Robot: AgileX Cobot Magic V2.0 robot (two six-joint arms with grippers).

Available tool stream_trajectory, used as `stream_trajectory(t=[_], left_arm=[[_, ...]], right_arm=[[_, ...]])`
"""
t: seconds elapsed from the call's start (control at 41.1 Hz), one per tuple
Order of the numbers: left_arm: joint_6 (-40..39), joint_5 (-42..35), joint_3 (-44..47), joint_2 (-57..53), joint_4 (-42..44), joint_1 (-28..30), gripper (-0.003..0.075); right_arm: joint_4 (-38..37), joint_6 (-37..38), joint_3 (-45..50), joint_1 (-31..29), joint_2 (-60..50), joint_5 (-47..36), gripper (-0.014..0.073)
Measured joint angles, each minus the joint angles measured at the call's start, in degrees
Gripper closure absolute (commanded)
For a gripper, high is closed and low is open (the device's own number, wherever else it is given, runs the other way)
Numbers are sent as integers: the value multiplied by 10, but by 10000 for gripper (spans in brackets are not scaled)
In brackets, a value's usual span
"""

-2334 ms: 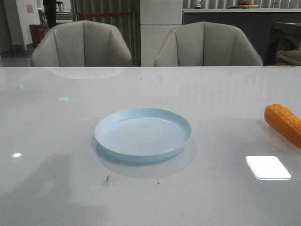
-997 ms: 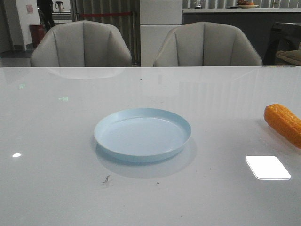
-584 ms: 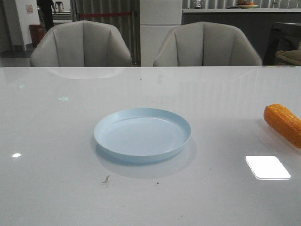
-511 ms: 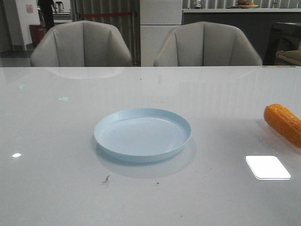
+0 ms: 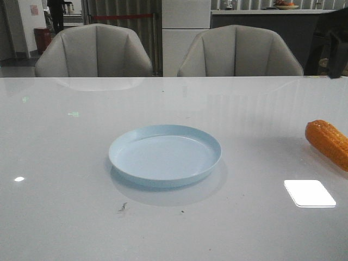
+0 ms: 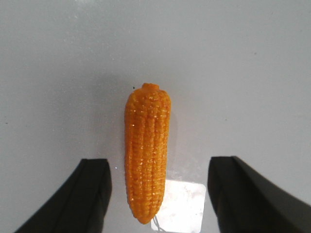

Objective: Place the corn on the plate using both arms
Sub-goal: 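Lower the right gripper and close it around the corn cob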

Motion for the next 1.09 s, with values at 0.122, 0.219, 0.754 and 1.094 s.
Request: stream_trajectory(t=[0.122,0.219,0.754,1.094], left_arm=[[0,0,0,0,0,0,632],[0,0,0,0,0,0,632],[0,0,0,0,0,0,632],[0,0,0,0,0,0,632]], right_arm=[[0,0,-6,0,46,2,64],[-1,0,-7,0,76,3,64],[-2,0,-9,0,161,-4,64],[-2,0,-9,0,168,-22,64]])
